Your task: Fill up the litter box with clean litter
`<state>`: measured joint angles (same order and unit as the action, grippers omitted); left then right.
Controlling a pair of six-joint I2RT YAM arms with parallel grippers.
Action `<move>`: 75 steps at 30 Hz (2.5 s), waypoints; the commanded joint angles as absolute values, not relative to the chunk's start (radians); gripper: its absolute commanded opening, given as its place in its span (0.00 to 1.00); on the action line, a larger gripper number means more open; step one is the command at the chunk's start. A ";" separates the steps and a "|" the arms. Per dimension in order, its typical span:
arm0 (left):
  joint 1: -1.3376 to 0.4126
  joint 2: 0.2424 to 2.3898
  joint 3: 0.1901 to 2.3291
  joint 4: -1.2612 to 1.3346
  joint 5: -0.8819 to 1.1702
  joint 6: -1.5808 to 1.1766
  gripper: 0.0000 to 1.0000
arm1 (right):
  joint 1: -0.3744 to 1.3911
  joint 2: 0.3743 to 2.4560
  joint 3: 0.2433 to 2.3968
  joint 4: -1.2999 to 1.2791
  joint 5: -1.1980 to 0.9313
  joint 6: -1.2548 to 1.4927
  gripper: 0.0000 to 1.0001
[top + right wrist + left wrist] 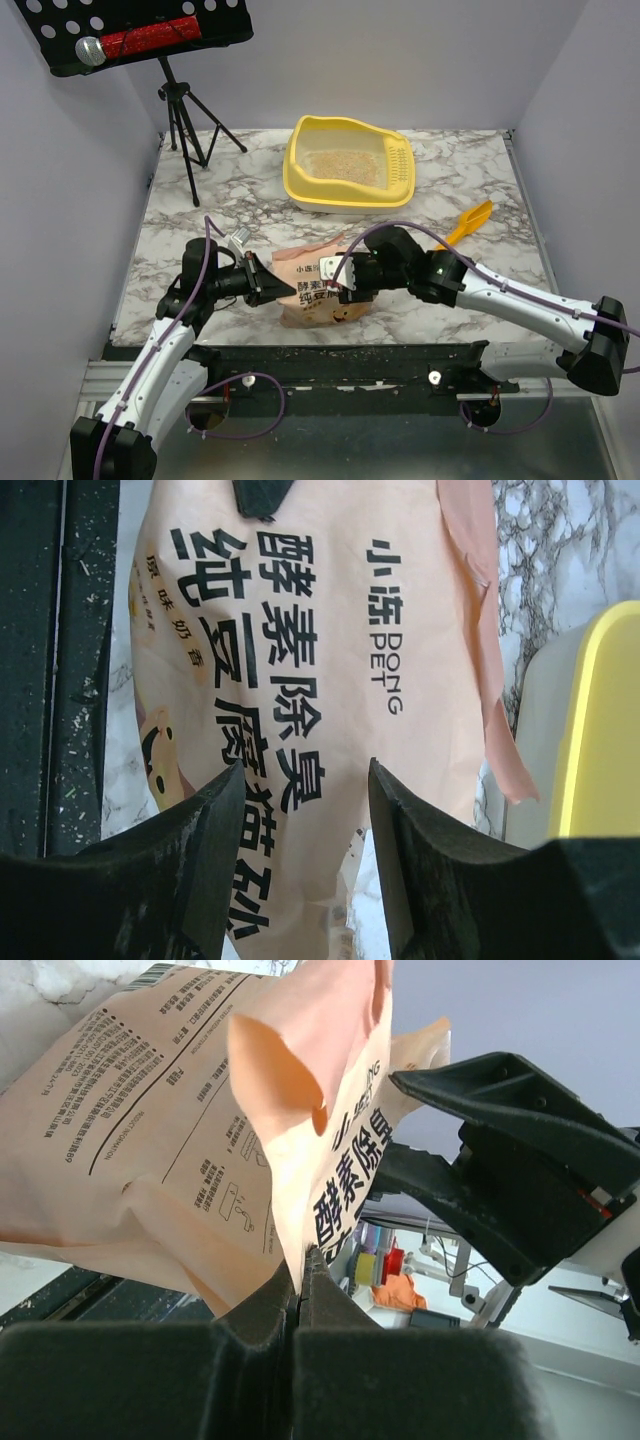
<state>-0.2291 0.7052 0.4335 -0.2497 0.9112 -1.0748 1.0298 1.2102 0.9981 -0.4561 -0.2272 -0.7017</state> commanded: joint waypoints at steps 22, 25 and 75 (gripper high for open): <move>-0.229 0.672 0.469 -0.302 0.923 -1.031 0.00 | 0.976 1.338 0.962 -0.561 -0.491 -0.669 0.56; -0.229 0.673 0.489 -0.308 0.923 -1.023 0.00 | 0.968 1.359 0.966 -0.578 -0.508 -0.658 0.47; -0.764 0.753 0.600 -0.092 0.511 0.136 0.68 | 0.835 1.318 0.989 -0.580 -0.551 -0.584 0.00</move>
<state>-0.7319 0.7448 0.6365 -0.2012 0.5591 0.0528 0.8570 1.3472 1.0119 -0.5724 -0.5644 -0.5976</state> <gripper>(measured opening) 0.677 0.012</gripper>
